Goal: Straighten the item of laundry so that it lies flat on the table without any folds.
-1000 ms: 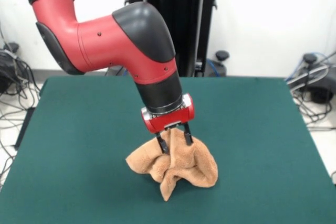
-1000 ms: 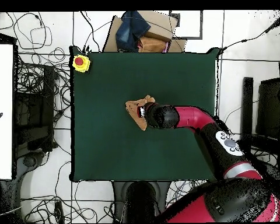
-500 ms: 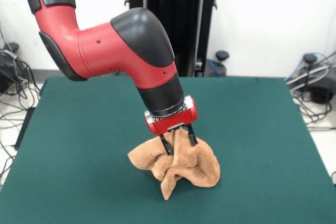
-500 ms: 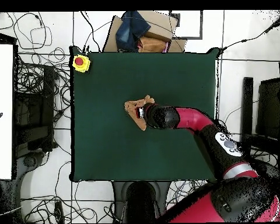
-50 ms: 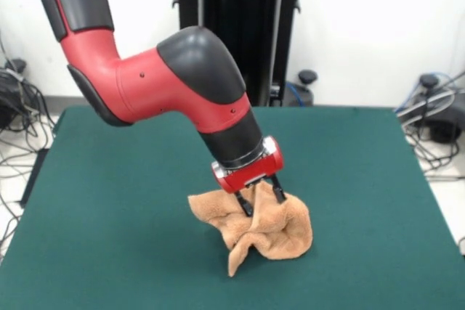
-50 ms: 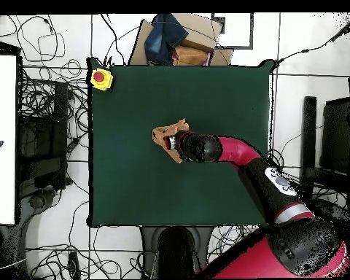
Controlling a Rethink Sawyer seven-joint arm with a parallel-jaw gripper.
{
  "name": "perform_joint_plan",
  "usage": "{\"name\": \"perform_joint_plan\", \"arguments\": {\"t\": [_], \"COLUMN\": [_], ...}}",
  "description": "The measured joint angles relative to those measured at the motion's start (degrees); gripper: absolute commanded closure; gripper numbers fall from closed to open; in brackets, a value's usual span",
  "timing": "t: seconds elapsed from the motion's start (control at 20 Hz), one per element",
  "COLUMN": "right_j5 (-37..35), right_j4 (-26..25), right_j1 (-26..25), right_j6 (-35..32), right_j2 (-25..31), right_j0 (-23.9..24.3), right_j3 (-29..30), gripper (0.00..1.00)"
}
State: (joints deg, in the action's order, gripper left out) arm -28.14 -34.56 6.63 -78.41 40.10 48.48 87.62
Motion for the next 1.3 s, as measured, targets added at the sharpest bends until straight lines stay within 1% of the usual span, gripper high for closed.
{"name": "perform_joint_plan", "arguments": {"t": [0.55,0.85,1.3], "right_j5": [-0.02,-0.01,0.94], "right_j4": [-0.11,-0.19,-0.27], "right_j1": [0.93,2.5,2.48], "right_j6": [0.63,0.63,0.63], "right_j2": [0.02,0.02,0.02], "right_j0": [-0.07,-0.17,-0.27], "right_j3": [0.56,2.4,3.84], "gripper": [0.0,0.0,0.0]}}
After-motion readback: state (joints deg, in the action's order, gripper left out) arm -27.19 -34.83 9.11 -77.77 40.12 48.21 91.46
